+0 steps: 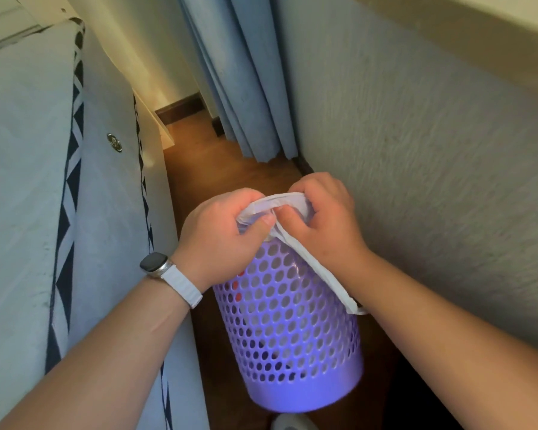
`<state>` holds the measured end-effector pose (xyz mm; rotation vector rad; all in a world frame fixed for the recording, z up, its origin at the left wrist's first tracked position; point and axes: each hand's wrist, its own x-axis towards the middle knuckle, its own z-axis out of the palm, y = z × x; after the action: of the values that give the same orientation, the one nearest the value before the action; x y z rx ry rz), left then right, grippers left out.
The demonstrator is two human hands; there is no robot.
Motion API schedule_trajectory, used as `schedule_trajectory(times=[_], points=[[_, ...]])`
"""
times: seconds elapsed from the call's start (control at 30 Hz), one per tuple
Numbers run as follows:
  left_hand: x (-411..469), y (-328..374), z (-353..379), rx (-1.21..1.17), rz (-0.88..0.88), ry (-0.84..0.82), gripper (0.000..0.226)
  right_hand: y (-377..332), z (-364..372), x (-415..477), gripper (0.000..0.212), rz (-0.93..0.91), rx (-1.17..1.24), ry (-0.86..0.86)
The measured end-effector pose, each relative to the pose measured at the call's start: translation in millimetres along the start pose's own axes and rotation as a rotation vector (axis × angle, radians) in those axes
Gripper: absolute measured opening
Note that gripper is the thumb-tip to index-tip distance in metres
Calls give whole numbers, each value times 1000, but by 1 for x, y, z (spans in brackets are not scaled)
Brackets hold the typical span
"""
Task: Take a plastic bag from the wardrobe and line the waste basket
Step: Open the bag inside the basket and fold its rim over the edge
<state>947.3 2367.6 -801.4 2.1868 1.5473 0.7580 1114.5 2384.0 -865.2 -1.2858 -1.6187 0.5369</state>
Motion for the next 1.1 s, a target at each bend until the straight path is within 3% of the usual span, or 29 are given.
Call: schedule_trajectory(times=[0.3, 0.47, 0.77, 0.9, 1.1], points=[[3, -7, -6, 182, 55, 155, 22, 3, -3, 0, 36, 18, 170, -82], [4, -9, -10, 165, 31, 197, 34, 8, -6, 2, 27, 101, 305, -79], [4, -5, -6, 77, 101, 227, 30, 2, -10, 5, 13, 42, 162, 111], [2, 2, -8, 208, 243, 184, 31, 1, -11, 5, 21, -48, 30, 141], [1, 8, 2, 334, 205, 175, 33, -4, -2, 1, 25, -107, -12, 160]])
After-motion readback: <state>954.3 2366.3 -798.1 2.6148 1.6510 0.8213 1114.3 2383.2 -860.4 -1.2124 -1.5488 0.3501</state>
